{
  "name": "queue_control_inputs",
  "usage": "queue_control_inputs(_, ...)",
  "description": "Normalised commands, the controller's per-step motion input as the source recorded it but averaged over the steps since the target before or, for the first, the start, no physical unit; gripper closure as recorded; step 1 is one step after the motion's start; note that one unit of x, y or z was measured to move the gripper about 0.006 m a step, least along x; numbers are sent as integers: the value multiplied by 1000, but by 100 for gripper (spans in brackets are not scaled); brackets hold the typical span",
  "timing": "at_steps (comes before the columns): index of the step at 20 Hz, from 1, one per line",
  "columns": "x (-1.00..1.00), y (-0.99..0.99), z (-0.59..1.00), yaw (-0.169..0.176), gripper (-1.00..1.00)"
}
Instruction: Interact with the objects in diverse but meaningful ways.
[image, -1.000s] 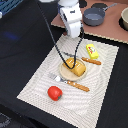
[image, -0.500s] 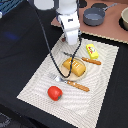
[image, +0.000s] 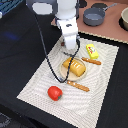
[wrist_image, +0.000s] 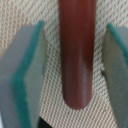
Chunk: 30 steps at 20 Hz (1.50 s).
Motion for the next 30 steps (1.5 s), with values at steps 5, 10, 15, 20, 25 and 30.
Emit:
queue_control_inputs(5, -83, 261, 990, -14, -100)
queue_control_inputs(10, -90, 143, 1000, -32, -100)
queue_control_inputs(15, 409, -41, 930, -57, -100)
queue_control_inputs(20, 772, -311, 557, -133, -100)
queue_control_inputs(25, 669, -366, 409, -170, -100)
queue_control_inputs(30, 675, -377, 373, -157, -100)
